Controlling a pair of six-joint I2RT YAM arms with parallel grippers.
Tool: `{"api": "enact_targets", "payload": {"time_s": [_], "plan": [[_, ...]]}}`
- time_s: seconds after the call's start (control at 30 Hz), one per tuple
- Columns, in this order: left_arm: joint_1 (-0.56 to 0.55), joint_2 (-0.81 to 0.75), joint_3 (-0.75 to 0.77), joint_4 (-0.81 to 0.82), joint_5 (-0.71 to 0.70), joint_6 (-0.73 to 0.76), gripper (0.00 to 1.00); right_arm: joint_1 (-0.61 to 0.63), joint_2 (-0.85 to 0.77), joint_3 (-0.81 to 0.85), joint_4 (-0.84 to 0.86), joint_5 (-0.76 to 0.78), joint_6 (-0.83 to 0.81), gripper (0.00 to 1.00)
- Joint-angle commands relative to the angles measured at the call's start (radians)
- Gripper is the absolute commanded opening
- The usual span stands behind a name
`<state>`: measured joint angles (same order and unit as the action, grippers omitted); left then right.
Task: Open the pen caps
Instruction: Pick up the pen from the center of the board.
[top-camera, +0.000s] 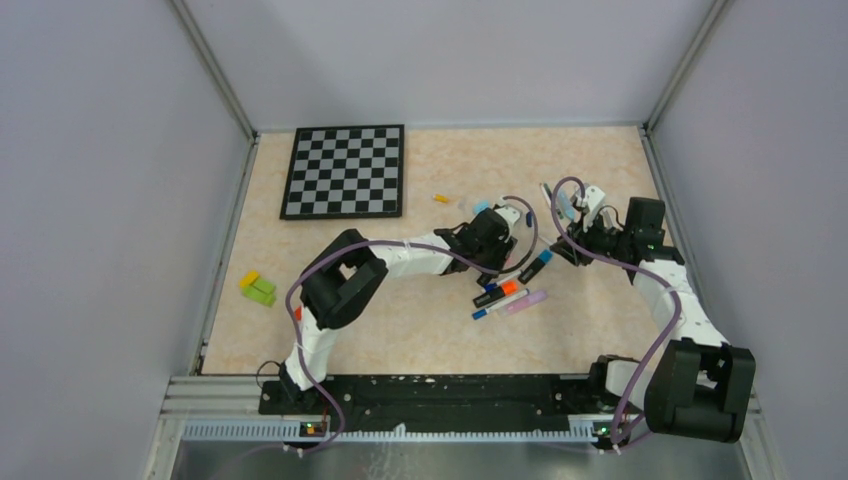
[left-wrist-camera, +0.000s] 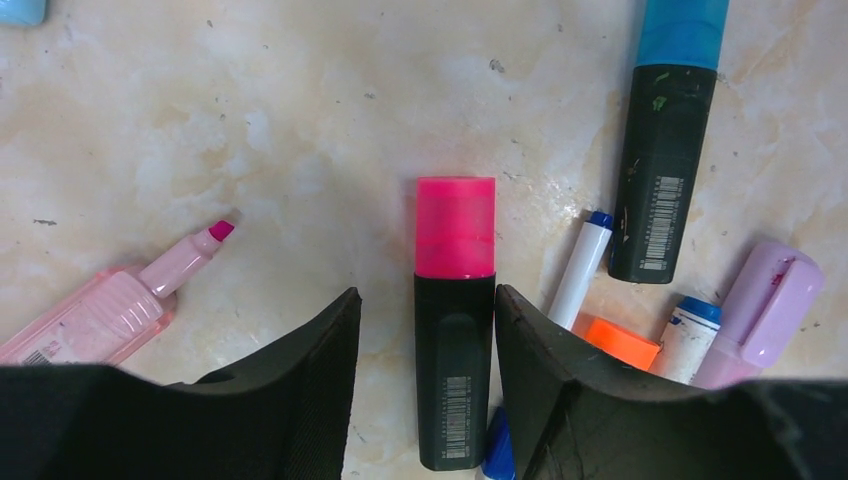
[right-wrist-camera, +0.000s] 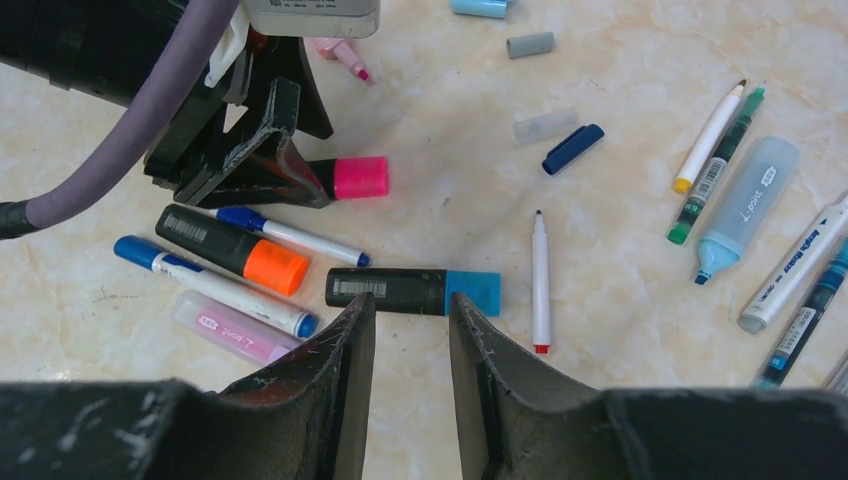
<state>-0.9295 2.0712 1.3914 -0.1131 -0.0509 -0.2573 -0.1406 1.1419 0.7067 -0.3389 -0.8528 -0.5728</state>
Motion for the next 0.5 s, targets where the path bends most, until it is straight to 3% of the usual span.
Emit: {"api": "enact_targets", "payload": {"time_s": [0.0, 0.17, 0.47], "plan": [[-0.019, 0.009, 0.013, -0.045, -0.063, 0.022, 0.55, -0.013, 0.008, 0.033, 0.014, -0.012, 0.001, 0.33], [-0.036, 0.002, -0.007, -0.062, -0.097, 0.026, 0.52, -0.014, 0.007, 0.033, 0.012, -0.015, 0.001, 0.33], [-0.042, -0.001, -0.025, -0.095, -0.142, 0.02, 0.29, -0.013, 0.008, 0.033, 0.007, -0.023, -0.005, 0.33]]}}
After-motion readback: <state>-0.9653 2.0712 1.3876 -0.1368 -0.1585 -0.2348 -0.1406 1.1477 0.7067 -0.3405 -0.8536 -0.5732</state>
